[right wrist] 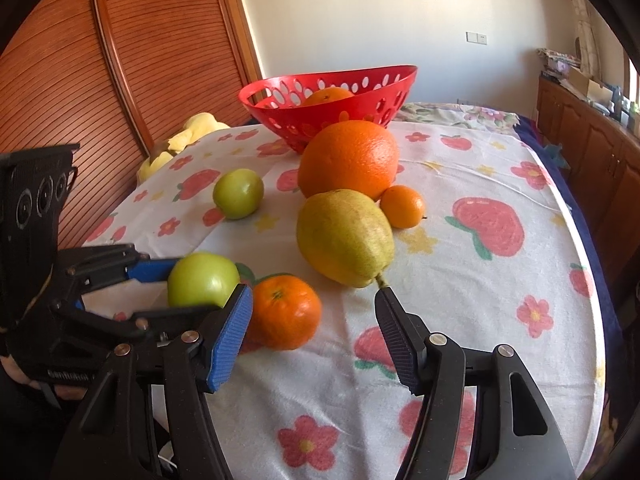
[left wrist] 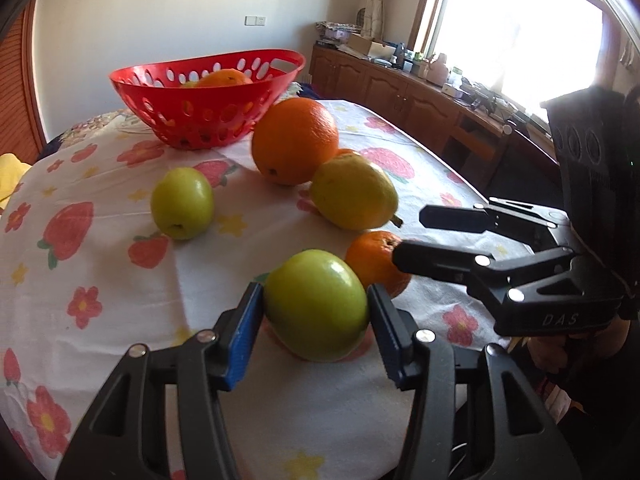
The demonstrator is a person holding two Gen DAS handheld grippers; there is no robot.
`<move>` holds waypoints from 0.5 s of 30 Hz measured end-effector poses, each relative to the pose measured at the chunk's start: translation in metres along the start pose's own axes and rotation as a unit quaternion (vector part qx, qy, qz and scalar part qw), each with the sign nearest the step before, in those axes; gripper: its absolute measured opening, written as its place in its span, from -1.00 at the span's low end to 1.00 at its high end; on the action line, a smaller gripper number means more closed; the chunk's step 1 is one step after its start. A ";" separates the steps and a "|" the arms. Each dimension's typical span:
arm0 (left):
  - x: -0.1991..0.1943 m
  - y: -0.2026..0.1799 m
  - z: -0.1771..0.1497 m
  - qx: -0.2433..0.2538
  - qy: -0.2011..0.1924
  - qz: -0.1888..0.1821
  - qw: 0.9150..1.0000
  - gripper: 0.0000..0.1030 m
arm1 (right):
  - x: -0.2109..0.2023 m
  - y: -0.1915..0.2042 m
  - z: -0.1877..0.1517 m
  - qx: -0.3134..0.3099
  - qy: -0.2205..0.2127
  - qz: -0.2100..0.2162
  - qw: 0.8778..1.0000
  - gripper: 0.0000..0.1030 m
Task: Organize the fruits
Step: 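Grasp a green apple with the left tool while the right tool grasps a tangerine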
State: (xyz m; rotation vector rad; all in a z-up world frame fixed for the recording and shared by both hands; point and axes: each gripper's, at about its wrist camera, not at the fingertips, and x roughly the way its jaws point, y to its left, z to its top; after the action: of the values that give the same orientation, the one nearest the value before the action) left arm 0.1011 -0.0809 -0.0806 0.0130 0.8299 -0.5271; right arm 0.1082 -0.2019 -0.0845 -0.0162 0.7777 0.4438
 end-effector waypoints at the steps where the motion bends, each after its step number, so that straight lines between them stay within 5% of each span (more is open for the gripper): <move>1: -0.001 0.003 0.001 -0.002 -0.002 0.002 1.000 0.00 | 0.001 0.001 0.000 -0.002 0.002 0.001 1.000 0.25; 15: -0.011 0.022 0.003 -0.010 -0.011 0.022 1.000 0.00 | 0.029 0.016 -0.004 -0.020 0.032 0.010 0.999 0.14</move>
State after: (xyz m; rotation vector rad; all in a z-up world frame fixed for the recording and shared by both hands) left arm 0.1071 -0.0572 -0.0745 0.0070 0.8112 -0.4760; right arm 0.1169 -0.1777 -0.1049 -0.0606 0.8334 0.4799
